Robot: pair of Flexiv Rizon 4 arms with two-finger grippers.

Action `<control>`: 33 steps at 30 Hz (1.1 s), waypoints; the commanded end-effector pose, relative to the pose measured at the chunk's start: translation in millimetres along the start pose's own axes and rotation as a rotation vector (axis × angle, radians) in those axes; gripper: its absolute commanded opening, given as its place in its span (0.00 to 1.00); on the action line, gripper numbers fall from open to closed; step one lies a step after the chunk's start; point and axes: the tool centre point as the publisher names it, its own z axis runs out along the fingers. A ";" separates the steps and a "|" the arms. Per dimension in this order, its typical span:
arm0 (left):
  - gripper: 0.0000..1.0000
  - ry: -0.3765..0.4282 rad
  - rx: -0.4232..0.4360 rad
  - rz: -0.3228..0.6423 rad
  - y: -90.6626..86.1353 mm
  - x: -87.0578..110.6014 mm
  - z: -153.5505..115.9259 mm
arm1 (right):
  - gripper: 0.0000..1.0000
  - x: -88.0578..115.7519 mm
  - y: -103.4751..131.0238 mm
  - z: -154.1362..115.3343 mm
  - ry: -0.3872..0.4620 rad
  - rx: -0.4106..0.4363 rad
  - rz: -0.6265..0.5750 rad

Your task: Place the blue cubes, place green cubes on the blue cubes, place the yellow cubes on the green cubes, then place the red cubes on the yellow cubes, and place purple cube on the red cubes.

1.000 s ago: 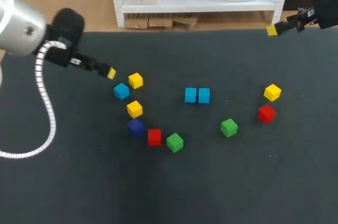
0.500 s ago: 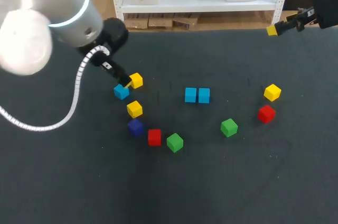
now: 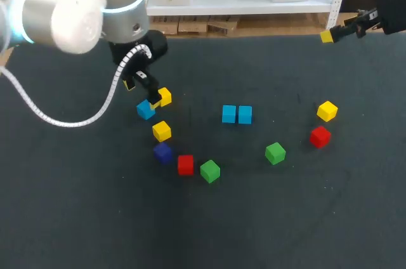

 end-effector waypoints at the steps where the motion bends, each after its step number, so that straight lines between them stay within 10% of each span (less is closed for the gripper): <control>1: 1.00 0.135 -0.004 -0.001 0.8 -6.9 3.7 | 1.00 0.3 -0.6 0.5 -0.002 -0.003 -0.001; 7: 0.92 0.169 -0.024 -0.018 -0.2 -5.1 10.5 | 1.00 0.3 -0.6 0.5 -0.002 -0.003 -0.001; 19: 0.00 0.176 -0.050 -0.089 4.2 -0.8 13.7 | 1.00 0.3 -0.6 0.5 -0.002 -0.003 -0.001; 33: 0.00 0.137 -0.035 -0.037 -5.9 -0.2 -5.4 | 1.00 0.3 -0.6 0.5 -0.002 -0.003 -0.001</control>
